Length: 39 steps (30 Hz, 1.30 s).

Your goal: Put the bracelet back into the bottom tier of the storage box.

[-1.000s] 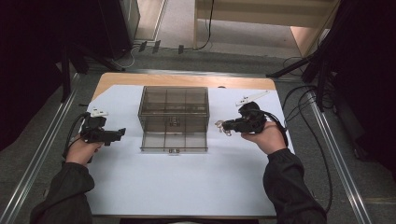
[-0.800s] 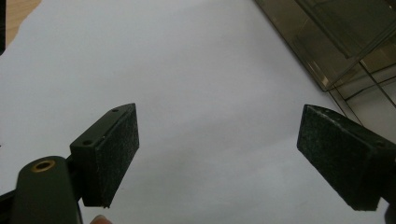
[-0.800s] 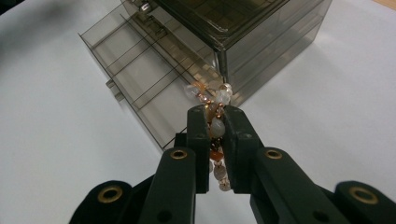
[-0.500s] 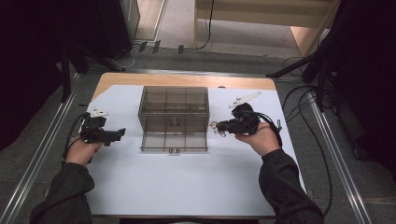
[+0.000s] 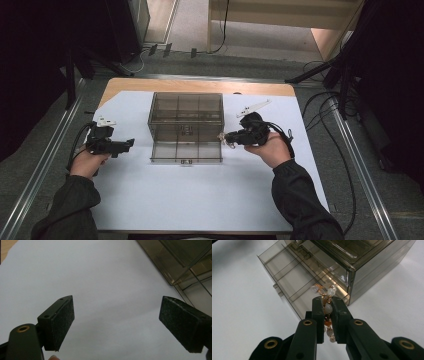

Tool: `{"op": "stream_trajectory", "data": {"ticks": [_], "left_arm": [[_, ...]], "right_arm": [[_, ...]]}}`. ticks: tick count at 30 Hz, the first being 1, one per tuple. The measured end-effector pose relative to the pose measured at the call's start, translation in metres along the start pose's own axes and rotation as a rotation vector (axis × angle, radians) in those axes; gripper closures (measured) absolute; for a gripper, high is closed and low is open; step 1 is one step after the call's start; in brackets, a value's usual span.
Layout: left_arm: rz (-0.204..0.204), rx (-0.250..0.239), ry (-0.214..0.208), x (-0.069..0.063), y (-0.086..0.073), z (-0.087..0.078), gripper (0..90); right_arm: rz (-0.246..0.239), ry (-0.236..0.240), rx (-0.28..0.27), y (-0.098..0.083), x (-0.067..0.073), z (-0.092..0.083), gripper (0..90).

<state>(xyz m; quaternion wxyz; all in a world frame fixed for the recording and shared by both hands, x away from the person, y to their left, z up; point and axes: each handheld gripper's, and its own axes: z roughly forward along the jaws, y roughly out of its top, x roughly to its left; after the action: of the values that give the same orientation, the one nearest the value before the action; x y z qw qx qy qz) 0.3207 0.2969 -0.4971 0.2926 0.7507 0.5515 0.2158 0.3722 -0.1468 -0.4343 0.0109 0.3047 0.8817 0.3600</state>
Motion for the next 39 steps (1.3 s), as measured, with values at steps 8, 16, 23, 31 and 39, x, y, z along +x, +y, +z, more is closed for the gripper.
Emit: {"op": "stream_trajectory", "data": {"ticks": [8, 16, 23, 31, 39], "left_arm": [[-0.002, -0.003, 0.003, 0.0, -0.001, -0.001, 14.1], [-0.013, -0.004, -0.001, 0.0, -0.001, -0.002, 14.0], [-0.013, -0.004, -0.003, 0.0, -0.001, -0.002, 14.1], [-0.013, -0.004, -0.003, 0.001, -0.001, -0.001, 14.1], [-0.013, -0.003, -0.005, 0.0, -0.001, -0.001, 14.0]], "right_arm": [[-0.004, 0.008, 0.003, 0.002, 0.004, 0.009, 83.3], [-0.016, 0.015, 0.016, 0.005, 0.01, 0.019, 83.3], [-0.019, 0.017, 0.021, 0.007, 0.015, 0.027, 83.3], [-0.031, 0.025, 0.028, 0.01, 0.021, 0.036, 83.3], [-0.036, 0.024, 0.034, 0.01, 0.023, 0.041, 83.3]]}}
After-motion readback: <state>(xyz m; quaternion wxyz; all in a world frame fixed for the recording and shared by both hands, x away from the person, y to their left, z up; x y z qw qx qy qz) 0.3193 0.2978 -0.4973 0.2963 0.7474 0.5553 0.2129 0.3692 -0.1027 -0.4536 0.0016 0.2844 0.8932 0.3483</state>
